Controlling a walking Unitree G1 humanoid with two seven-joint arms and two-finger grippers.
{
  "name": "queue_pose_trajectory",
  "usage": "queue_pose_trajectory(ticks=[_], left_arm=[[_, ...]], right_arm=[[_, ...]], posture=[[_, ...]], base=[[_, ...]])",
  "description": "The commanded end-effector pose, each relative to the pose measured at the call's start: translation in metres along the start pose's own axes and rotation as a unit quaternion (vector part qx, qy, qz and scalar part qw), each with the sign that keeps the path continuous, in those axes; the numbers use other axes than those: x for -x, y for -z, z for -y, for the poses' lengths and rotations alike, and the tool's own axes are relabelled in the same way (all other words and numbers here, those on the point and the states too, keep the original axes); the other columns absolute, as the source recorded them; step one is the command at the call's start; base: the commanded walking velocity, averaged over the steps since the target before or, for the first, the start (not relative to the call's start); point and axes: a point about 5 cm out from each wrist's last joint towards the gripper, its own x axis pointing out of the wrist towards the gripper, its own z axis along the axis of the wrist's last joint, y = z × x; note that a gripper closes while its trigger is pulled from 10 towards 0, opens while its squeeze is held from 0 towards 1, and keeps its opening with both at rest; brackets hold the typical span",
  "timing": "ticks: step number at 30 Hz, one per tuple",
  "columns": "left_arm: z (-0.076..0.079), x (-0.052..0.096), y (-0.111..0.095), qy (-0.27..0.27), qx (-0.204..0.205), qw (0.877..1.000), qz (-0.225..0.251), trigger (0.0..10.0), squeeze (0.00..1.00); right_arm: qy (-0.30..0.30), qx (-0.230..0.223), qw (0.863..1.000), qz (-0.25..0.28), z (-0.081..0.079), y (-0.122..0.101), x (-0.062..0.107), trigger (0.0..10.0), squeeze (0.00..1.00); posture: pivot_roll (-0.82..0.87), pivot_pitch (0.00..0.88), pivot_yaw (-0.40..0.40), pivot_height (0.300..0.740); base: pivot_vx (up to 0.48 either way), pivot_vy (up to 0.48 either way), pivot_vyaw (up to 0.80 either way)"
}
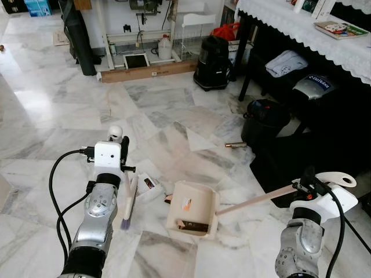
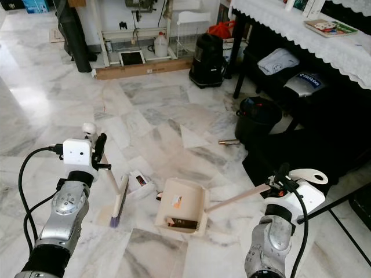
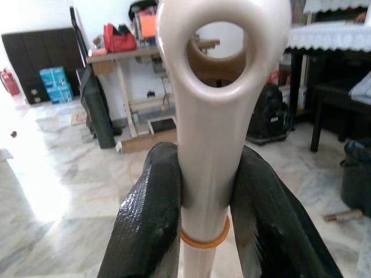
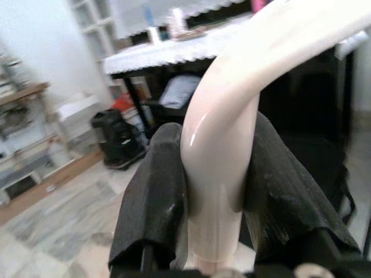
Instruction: Sweep floor
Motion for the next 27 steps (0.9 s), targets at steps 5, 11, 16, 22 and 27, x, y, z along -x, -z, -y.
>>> queue_pose_trajectory(ticks=[5,11,16,22,27], left_arm=[[0.006,-0.004,-0.007,0.01,-0.002,1.0,0.028,10.0,0.0],[0.005,-0.003,-0.004,0.011,-0.002,1.0,0.026,10.0,0.0],[0.005,0.001,-0.001,0.021,-0.003,1.0,0.02,10.0,0.0],[0.002,0.002,0.0,0.024,-0.006,1.0,0.02,10.0,0.0],[-0.001,0.0,-0.001,0.025,-0.01,0.999,0.021,10.0,0.0]], right_arm=[[-0.028,0.031,0.999,0.033,-0.004,-0.014,-0.004,10.0,0.0],[-0.064,0.092,0.993,0.045,-0.007,-0.018,-0.005,10.0,0.0],[-0.066,0.102,0.991,0.049,-0.008,-0.02,-0.004,10.0,0.0],[-0.048,0.093,0.994,0.044,-0.007,-0.019,-0.002,10.0,0.0],[-0.042,0.086,0.994,0.044,-0.011,-0.019,-0.003,10.0,0.0]], posture=[[0.14,0.0,-0.065,0.74],[0.13,0.0,-0.059,0.74],[0.13,0.0,-0.049,0.74],[0.14,0.0,-0.038,0.74],[0.14,0.0,-0.031,0.74]], base=[[0.0,0.0,0.0],[0.0,0.0,0.0],[0.0,0.0,0.0],[0.0,0.0,0.0],[0.0,0.0,-0.15]])
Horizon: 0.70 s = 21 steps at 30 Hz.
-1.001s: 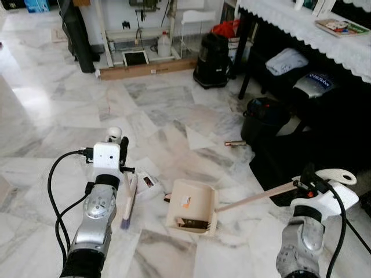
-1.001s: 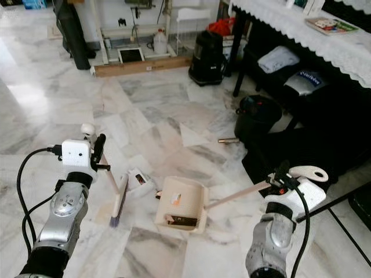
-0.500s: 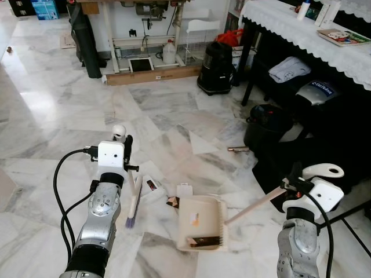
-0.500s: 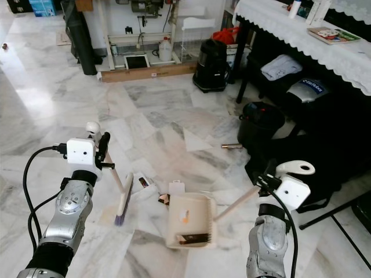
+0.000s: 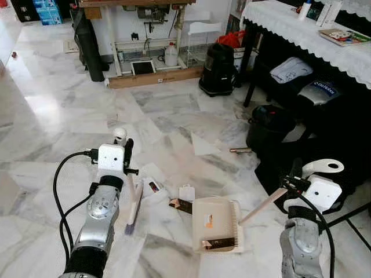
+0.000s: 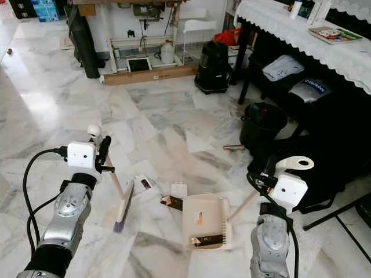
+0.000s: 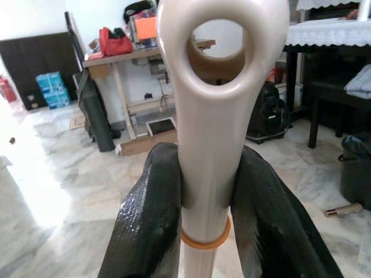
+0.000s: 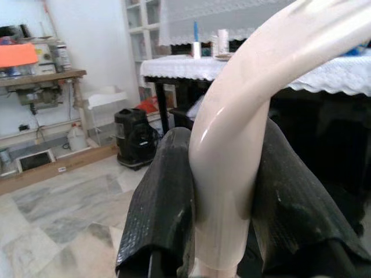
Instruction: Sweep floor
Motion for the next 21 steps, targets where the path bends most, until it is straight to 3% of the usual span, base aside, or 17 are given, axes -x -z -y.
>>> queue_pose_trajectory(ticks=[1,10,21], left_arm=[[-0.0022,-0.0055,-0.0118,0.005,-0.007,0.999,0.032,10.0,0.0],[-0.0101,-0.006,-0.0126,-0.001,-0.014,1.0,0.027,10.0,0.0],[-0.01,-0.0039,-0.0115,-0.005,-0.015,1.0,0.024,10.0,0.0]], right_arm=[[0.005,-0.007,1.0,0.029,-0.0016,-0.0127,-0.006,10.0,0.0],[0.008,-0.021,1.0,0.021,-0.009,-0.0101,-0.0013,10.0,0.0],[0.014,-0.023,0.999,0.021,-0.0067,-0.0116,-0.0037,10.0,0.0]], posture=[[0.14,0.0,-0.031,0.74],[0.15,0.0,-0.022,0.74],[0.16,0.039,-0.033,0.74]], base=[[0.0,0.0,0.8],[0.0,0.0,0.8],[0.0,0.0,0.8]])
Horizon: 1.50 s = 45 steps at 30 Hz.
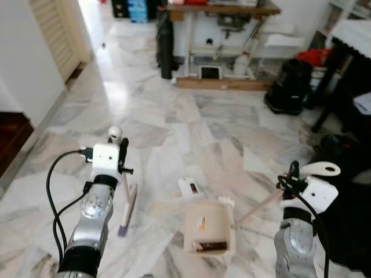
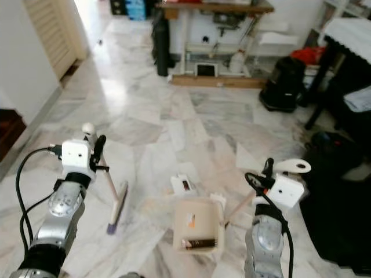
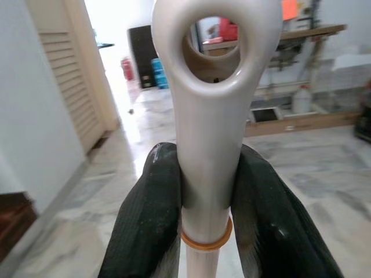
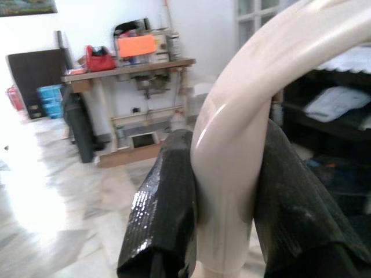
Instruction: Sweep floor
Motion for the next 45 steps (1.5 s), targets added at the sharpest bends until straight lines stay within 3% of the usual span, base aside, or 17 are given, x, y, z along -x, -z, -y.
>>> queue_pose_trajectory(ticks=[1,9,45], left_arm=[[0.0,-0.004,-0.012,-0.003,-0.004,1.0,0.028,10.0,0.0],[-0.006,0.0,-0.011,-0.011,-0.011,1.0,0.024,10.0,0.0],[-0.001,0.006,-0.007,-0.022,-0.004,1.0,0.013,10.0,0.0]], right_arm=[[0.008,-0.009,0.999,0.03,0.002,-0.013,-0.007,10.0,0.0],[0.004,-0.009,1.0,0.029,0.001,-0.015,-0.008,10.0,0.0],[-0.004,-0.019,1.0,0.022,0.003,-0.017,-0.011,10.0,0.0]], posture=[[0.17,0.044,-0.035,0.74],[0.17,0.059,-0.043,0.74],[0.17,0.06,-0.066,0.74]], base=[[0.0,0.0,0.8],[0.0,0.0,0.8],[0.0,0.0,0.73]])
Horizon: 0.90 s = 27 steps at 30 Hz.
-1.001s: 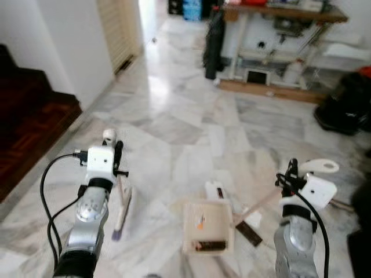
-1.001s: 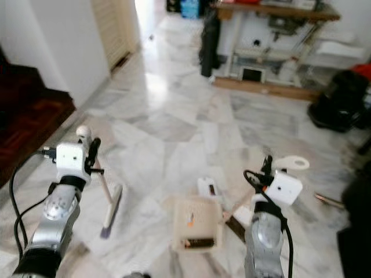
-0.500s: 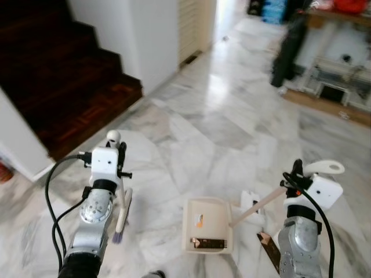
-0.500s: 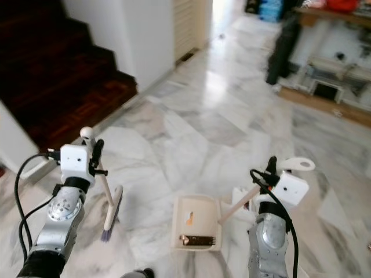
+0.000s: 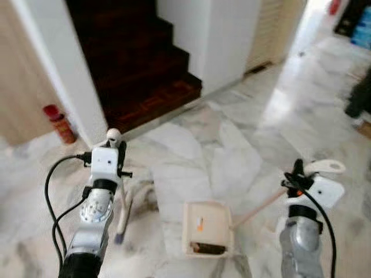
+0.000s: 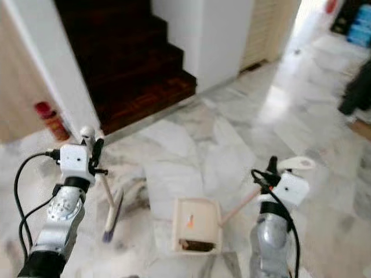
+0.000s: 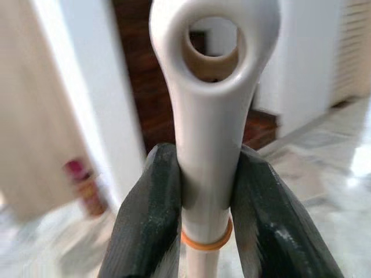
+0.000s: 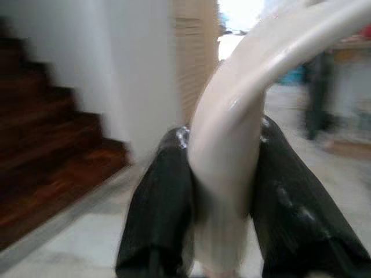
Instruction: Sweep floor
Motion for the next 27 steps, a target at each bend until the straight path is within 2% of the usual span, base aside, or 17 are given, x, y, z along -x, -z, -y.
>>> queue_pose_trajectory(ticks=[1,13,24,27], left_arm=[[0.0048,-0.0048,-0.0099,0.006,-0.004,1.0,0.021,10.0,0.0],[0.0014,-0.0021,-0.0082,-0.002,-0.003,1.0,0.013,10.0,0.0],[0.0026,-0.002,-0.0083,-0.001,-0.003,1.0,0.009,10.0,0.0],[0.0027,-0.0018,-0.0083,-0.001,-0.003,1.0,0.009,10.0,0.0]], right_arm=[[0.006,-0.016,1.0,0.019,0.0021,-0.0083,-0.0025,10.0,0.0],[0.01,-0.031,0.999,0.014,0.0028,-0.0076,-0.0037,10.0,0.0],[0.005,-0.02,1.0,0.012,0.0025,-0.0075,-0.003,10.0,0.0],[0.004,-0.021,1.0,0.012,0.0018,-0.0074,-0.0033,10.0,0.0]], posture=[[0.17,0.061,-0.067,0.74],[0.17,0.071,-0.071,0.74],[0.18,0.075,-0.07,0.74],[0.18,0.078,-0.07,0.74]], base=[[0.0,0.0,0.0],[0.0,0.0,0.0],[0.0,0.29,0.0],[0.0,0.3,0.64]])
